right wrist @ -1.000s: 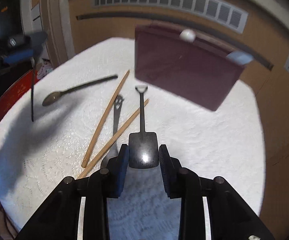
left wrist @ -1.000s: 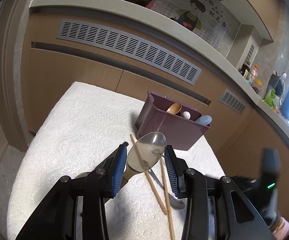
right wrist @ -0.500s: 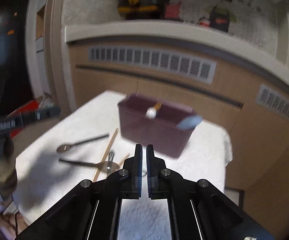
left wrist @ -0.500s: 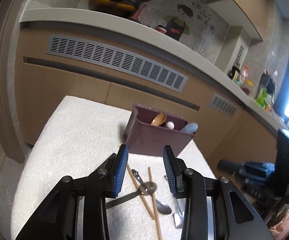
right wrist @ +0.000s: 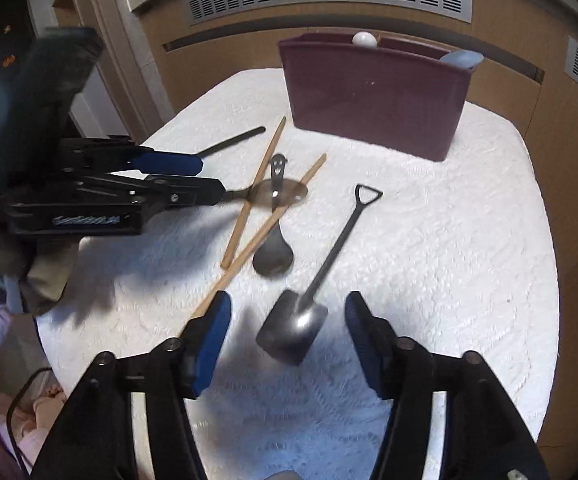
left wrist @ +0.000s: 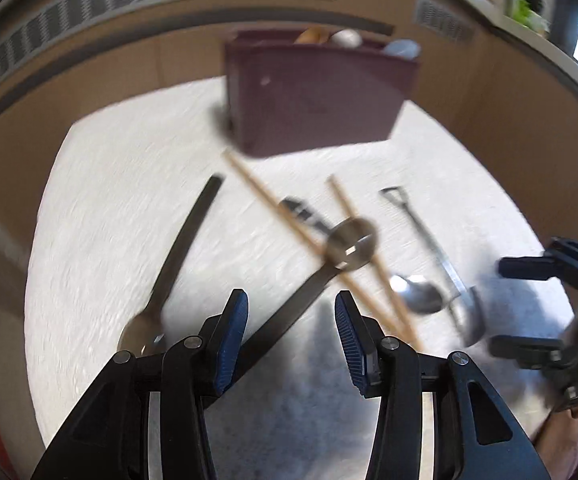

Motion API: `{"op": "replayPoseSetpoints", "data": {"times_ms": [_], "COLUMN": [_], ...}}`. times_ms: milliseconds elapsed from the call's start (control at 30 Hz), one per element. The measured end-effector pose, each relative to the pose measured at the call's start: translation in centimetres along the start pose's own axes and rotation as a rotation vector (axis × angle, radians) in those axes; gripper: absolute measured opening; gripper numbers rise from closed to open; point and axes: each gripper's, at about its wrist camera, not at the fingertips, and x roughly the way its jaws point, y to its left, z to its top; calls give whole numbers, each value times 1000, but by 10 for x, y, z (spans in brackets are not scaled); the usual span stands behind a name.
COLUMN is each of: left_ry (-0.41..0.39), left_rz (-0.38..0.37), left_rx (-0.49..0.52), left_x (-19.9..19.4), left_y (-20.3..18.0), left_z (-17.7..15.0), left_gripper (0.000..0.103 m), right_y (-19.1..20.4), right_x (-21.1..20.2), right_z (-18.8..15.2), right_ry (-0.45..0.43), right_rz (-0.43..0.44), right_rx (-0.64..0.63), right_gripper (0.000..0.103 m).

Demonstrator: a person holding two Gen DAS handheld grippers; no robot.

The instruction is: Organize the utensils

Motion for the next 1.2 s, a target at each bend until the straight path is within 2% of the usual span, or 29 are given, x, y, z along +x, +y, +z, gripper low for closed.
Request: {"op": "replayPoseSetpoints", "data": {"times_ms": [100, 167, 300, 367, 467, 533, 633, 667, 800, 867, 900, 1000, 1100, 1167, 1200], "left_ry": [4, 36, 93, 80, 18, 18, 81, 106, 189, 191, 183, 113, -29, -139, -178], "left_rz": [-27, -98, -193, -217, -167, -157, -137, -125, -90, -61, -62, -47, -25, 10, 17], "left_rx": [-63, -66, 6, 31, 106, 140, 215, 237, 292, 279, 267, 173, 45, -31, -66], "left_x": [-4, -11, -21, -29, -36, -27, 2, 9, 35, 41, 43, 35, 11, -8, -15], "left_y": [9, 1, -33, -47, -59, -64, -75, -79, -90, -92, -92, -84, -66, -54, -48], "left_z": [-16, -26, -45, -45, -28, -10, 15, 19, 27, 28, 29, 31, 26, 22, 21], "left_gripper": [48, 52, 56, 56, 56, 56, 54, 51, 50, 36, 32, 30, 30, 30, 30], "right_y": [-7, -9, -15, -20, -27, -30, -34, -36, -44, -46, -46, -46, -46, -44, -41], "right_x": [1, 5, 6, 3, -4, -7, -10, -10, -17, -19, -21, -25, -21, -12, -3], "right_z": [-10, -15, -15, -13, -14, -17, -23, -25, -36, -37, -37, -26, -5, 12, 21], "right_ry": [23, 42, 32, 14, -9, -11, -8, -4, -6, -21, -30, -63, -99, -109, -98], "right_rz": [8, 3, -38, -60, -102, -122, -152, -160, -201, -213, -212, -181, -192, -201, -198], "right_rx": [41, 59, 83, 97, 107, 106, 105, 109, 123, 122, 119, 124, 148, 163, 168], "right_gripper": [70, 70, 72, 82, 85, 86, 88, 88, 88, 89, 90, 90, 90, 85, 75]}}
